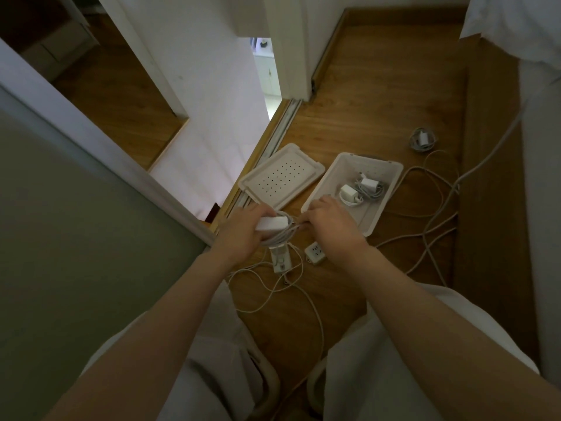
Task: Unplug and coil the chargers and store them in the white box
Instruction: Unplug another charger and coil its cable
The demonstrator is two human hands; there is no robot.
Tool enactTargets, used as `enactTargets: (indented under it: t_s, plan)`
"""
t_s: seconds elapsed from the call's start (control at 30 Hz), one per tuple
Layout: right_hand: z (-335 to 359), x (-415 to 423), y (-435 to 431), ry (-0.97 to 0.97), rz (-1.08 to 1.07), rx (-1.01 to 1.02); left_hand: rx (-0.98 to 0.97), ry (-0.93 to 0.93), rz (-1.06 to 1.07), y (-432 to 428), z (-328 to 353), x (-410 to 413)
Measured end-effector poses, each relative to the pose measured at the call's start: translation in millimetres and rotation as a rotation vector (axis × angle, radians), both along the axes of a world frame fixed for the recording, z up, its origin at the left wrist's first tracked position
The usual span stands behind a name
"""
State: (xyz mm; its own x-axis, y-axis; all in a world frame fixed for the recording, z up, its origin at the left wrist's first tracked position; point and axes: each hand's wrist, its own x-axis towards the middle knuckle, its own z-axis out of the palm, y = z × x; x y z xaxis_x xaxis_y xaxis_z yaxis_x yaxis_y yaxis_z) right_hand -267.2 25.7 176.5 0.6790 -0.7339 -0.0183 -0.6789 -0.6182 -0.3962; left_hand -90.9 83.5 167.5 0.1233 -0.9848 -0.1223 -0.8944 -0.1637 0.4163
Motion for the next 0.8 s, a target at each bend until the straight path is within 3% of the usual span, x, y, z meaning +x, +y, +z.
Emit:
enactTargets:
  t_s: [0.07, 0.2, 0.37, 0.5, 0.67, 0.8]
  plan:
    - [-3.8, -4.7, -7.6, -0.010, -0.039, 0.003, 0.021, -0.011, -0.015, 1.3, 4.4, 0.9]
    - [-8.4, -8.4, -14.9, -0.051, -0.073, 0.021, 0.101, 0.384, 0.002, 2.2, 15.6, 8.5]
    - [-2.1, -8.0, -8.8, -0.212, -0.142, 0.022, 0.220, 0.672, 0.017, 7.1, 33.9, 8.2]
    - [-4.9, -3.7, -6.4, -0.345, -0.203, -0.001, 0.209, 0.930, 0.076, 12.4, 46.0, -7.7]
    - [-6.4, 4.6, 1.3, -0.582, -0.257, 0.212, 0.182, 1.242, 0.158, 10.8, 48.8, -21.4]
    - [4.3, 6.6, 2.5, -0.769, -0.306, 0.566, 0.179, 1.415, 0.193, 10.0, 43.1, -23.5]
